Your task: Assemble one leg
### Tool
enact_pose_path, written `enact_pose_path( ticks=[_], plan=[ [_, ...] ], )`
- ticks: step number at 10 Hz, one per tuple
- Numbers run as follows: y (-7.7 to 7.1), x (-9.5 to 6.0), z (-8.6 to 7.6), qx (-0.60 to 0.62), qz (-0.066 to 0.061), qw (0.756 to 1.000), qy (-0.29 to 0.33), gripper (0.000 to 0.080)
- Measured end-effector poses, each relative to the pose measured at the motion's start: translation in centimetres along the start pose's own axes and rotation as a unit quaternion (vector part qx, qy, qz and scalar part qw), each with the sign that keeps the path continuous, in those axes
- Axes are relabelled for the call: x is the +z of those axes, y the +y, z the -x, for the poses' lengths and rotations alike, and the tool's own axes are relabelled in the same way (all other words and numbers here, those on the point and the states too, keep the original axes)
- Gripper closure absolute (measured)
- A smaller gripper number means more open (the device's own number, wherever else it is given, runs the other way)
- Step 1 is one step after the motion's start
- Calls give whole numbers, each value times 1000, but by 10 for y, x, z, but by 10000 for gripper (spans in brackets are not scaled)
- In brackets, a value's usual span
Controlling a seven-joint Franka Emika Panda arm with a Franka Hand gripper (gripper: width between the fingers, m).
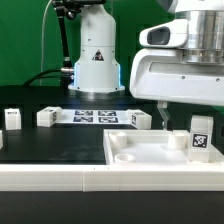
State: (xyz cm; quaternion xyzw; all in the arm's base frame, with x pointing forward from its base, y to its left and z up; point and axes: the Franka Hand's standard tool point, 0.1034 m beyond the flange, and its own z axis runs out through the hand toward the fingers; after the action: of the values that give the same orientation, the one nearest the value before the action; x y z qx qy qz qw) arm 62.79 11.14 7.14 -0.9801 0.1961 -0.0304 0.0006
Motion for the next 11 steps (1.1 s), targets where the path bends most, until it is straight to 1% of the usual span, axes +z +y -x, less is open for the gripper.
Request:
enact_pose_path(
  ticks=[2,3,4,5,6,8,11],
  plan=[
    [1,0,0,2,0,1000,0,151],
    [1,0,0,2,0,1000,0,290],
    [1,0,0,3,0,1000,0,290],
    [1,0,-1,8,0,1000,0,430],
    [2,1,0,20,1,1000,0,509],
    [2,1,0,27,1,1000,0,509],
    [3,2,-1,141,-1,990,3,509]
  ],
)
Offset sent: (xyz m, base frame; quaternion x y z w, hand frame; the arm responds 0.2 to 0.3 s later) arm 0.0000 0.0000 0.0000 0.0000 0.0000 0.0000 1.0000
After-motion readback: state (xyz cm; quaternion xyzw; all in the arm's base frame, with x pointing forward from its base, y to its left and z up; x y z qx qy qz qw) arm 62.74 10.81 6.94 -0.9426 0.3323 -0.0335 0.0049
